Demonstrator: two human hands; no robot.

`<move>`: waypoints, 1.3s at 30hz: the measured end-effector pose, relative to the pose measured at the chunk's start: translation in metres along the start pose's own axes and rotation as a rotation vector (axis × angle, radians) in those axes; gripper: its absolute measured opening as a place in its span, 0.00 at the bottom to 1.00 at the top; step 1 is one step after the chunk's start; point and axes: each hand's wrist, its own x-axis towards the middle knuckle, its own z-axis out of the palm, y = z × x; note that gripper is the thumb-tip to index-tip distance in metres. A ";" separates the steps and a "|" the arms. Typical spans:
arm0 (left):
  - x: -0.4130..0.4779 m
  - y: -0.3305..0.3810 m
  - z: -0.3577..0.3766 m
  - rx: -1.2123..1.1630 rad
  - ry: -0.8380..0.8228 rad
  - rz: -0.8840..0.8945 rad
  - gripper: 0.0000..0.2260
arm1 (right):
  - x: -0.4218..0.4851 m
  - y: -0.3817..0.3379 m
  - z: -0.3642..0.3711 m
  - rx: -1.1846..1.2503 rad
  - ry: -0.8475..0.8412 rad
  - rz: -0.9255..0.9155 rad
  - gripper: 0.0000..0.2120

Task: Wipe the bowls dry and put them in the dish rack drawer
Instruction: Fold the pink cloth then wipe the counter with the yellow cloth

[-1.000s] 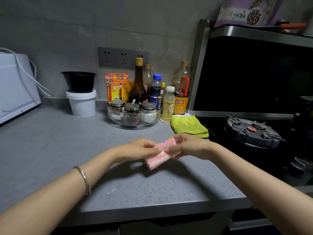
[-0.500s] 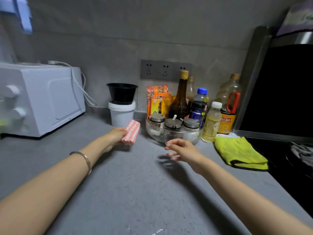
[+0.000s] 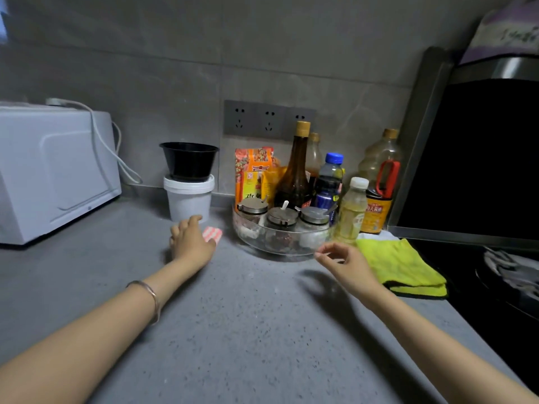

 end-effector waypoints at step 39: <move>-0.218 0.174 0.106 0.295 -0.630 0.495 0.24 | -0.105 0.058 -0.098 -0.910 -0.149 0.206 0.23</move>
